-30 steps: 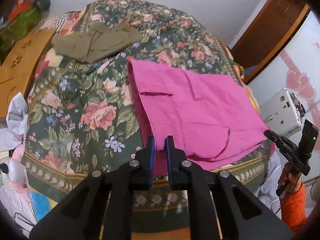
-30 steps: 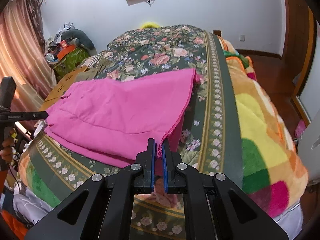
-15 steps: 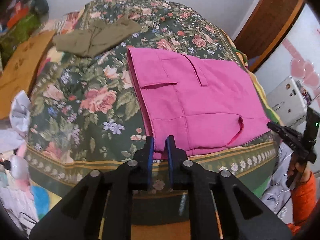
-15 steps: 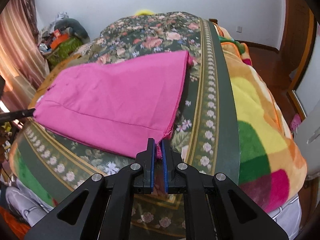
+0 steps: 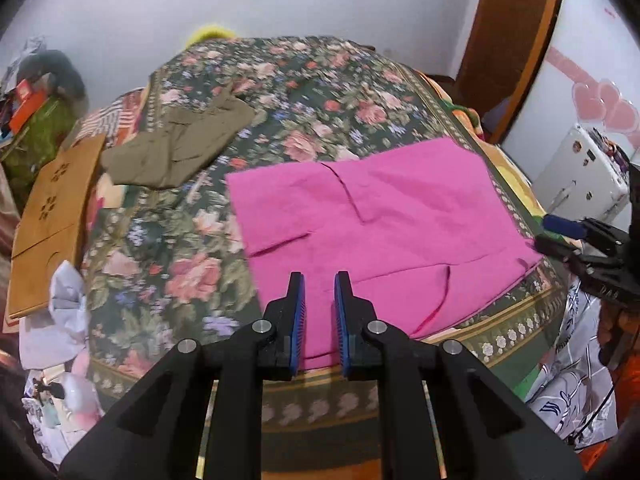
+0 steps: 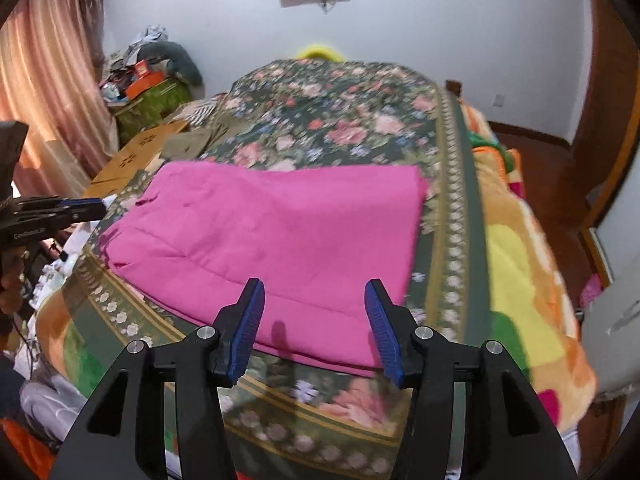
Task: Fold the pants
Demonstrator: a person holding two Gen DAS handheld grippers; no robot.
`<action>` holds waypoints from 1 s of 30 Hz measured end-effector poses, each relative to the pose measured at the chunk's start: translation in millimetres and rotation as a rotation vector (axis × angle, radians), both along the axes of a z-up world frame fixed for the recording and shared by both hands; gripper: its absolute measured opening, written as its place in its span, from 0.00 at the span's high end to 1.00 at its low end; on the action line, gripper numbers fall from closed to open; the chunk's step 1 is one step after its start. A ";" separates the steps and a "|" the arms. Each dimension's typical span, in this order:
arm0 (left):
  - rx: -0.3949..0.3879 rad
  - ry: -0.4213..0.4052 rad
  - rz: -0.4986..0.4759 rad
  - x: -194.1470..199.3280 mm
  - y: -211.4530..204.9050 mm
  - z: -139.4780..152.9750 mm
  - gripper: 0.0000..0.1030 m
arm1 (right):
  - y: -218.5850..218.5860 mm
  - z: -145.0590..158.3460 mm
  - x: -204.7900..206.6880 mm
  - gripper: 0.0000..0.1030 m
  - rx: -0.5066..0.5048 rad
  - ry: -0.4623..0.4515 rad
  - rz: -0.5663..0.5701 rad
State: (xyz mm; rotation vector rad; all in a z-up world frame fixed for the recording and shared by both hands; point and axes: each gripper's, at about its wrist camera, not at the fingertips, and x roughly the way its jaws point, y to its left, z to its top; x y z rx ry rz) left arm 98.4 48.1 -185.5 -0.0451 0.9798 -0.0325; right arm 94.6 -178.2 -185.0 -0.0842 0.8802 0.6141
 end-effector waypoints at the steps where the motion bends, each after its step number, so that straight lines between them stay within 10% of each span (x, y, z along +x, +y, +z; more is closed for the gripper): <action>1: 0.007 0.010 -0.005 2.5 -4.0 -5.2 0.87 | 4.1 -5.3 0.1 0.53 -0.002 0.013 0.007; 7: 0.027 0.042 0.005 0.2 -5.9 -33.6 0.75 | 6.2 -43.7 1.2 0.53 -0.007 0.117 0.016; 20: 0.037 0.003 0.157 23.5 48.2 -3.5 0.50 | -31.3 -15.1 29.9 0.53 0.016 0.094 -0.082; 30: -0.166 0.072 0.209 104.9 99.2 -20.9 0.50 | -37.1 -9.6 113.3 0.53 0.020 0.057 -0.134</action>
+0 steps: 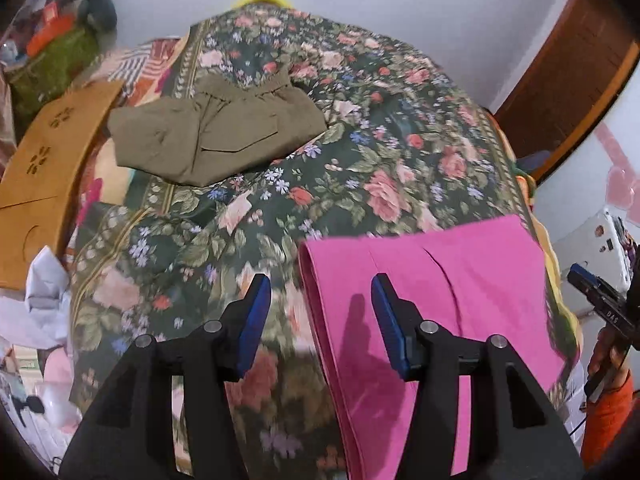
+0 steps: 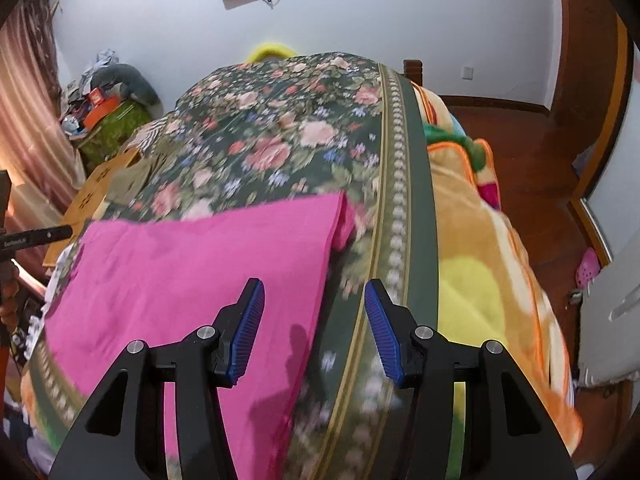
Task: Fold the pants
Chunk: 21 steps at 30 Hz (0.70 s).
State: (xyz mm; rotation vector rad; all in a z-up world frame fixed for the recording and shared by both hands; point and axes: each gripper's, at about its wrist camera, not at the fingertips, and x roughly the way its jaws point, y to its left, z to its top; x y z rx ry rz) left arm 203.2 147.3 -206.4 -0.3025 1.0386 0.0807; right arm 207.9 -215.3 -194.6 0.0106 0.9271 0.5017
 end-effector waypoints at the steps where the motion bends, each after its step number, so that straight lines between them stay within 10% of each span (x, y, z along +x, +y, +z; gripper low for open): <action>1: -0.002 0.013 0.003 8.7 2.1 -5.0 0.50 | 0.7 -1.6 9.3 0.53 0.001 0.002 -0.001; 14: -0.289 0.154 -0.018 60.5 16.7 -64.9 0.57 | 26.8 -62.3 107.7 0.55 0.044 0.154 0.030; 18: -0.282 0.135 -0.039 62.5 11.7 -59.6 0.78 | 34.3 -66.0 108.5 0.92 0.061 0.145 0.051; 21: -0.243 0.101 -0.058 61.3 5.8 -49.7 0.86 | 40.0 -58.7 104.4 0.95 0.053 0.111 0.080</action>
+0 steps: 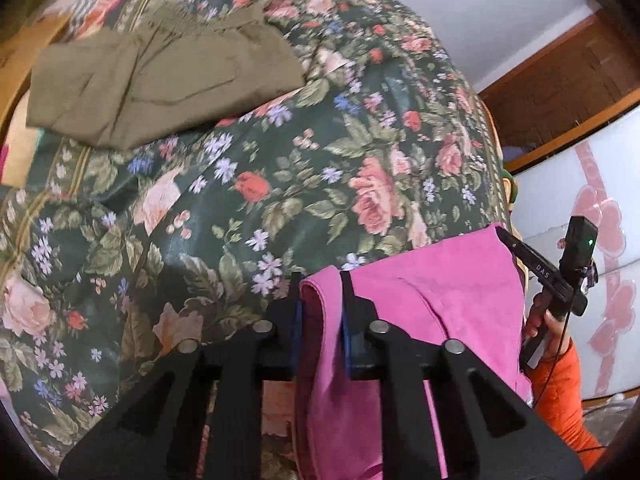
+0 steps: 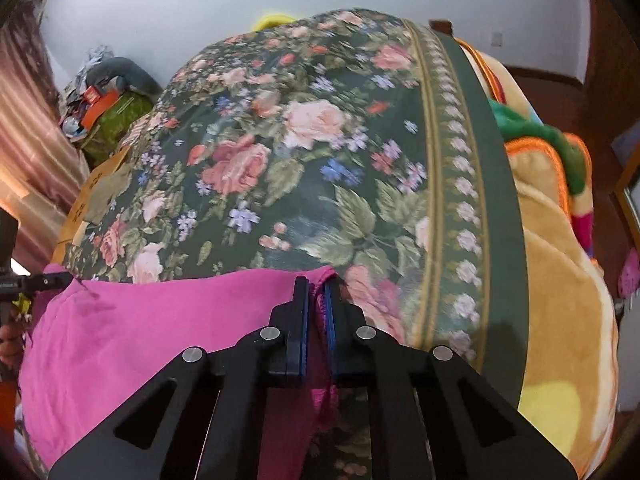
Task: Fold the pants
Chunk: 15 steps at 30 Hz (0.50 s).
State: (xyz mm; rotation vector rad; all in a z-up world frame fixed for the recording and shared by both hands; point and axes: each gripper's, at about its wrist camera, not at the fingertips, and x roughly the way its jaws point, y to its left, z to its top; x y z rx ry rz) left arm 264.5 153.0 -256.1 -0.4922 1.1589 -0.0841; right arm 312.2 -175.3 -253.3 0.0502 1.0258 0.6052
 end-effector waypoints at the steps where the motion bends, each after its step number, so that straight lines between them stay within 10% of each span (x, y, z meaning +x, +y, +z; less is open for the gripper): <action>1: 0.045 -0.021 -0.010 -1.5 -5.2 5.7 0.86 | 1.9 3.3 -0.5 0.95 -0.006 -0.018 0.005; 15: 0.417 -0.305 -0.068 -27.2 -38.3 73.2 0.86 | 3.5 81.9 -10.5 0.97 -0.022 -0.300 -0.018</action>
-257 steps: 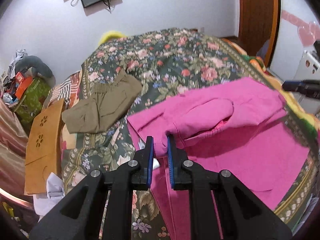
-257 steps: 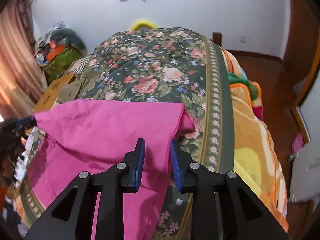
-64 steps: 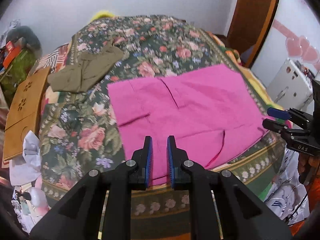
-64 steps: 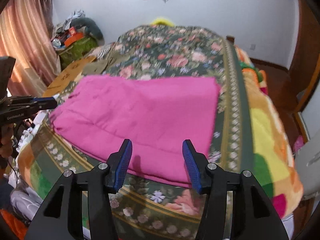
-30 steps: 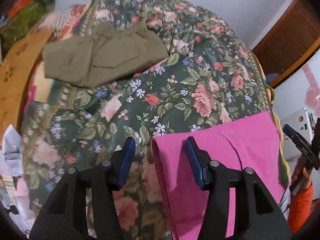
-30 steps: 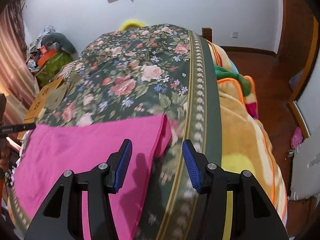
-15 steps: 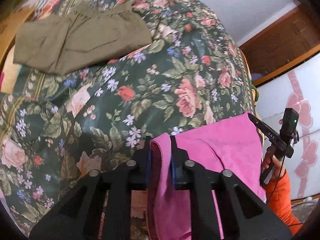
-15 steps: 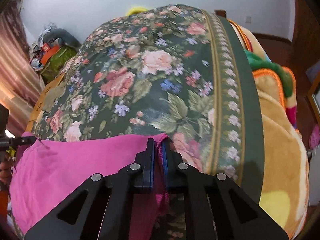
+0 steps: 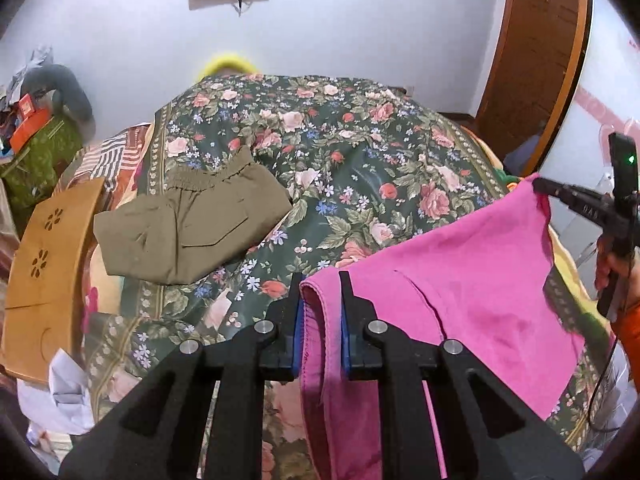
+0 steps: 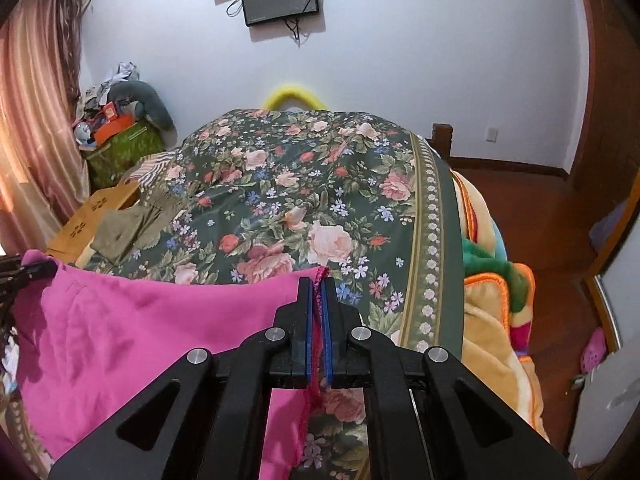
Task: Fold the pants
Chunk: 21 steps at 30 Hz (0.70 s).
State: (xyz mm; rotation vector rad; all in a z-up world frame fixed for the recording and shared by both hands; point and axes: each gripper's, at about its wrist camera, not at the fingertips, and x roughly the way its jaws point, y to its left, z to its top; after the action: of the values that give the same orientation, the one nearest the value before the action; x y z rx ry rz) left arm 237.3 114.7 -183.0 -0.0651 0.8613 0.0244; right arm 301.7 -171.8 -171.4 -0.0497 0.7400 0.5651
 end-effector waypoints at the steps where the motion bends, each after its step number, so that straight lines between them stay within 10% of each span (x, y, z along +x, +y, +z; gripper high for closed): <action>1: -0.002 0.028 0.004 5.8 4.2 -6.0 0.86 | 1.9 -0.9 1.2 0.97 -0.002 -0.001 -0.004; 8: 0.067 0.232 0.063 25.7 23.4 -66.9 0.67 | 14.5 -28.4 20.7 0.96 -0.115 0.070 -0.064; 13: 0.029 0.210 0.089 18.3 33.7 -56.2 0.58 | 17.1 -30.2 19.7 0.79 -0.103 0.137 -0.040; 15: 0.038 0.185 0.089 18.1 31.7 -44.9 0.58 | 25.8 -24.0 12.8 0.53 -0.084 0.134 0.004; 21: -0.011 0.141 0.046 30.4 6.4 -24.8 0.42 | 66.0 -25.2 6.1 0.50 -0.040 0.201 0.113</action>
State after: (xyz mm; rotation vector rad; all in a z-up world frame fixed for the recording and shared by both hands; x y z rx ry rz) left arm 267.7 121.2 -207.8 -0.0945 1.0005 0.0680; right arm 307.8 -105.8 -196.6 -0.0726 0.9481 0.6695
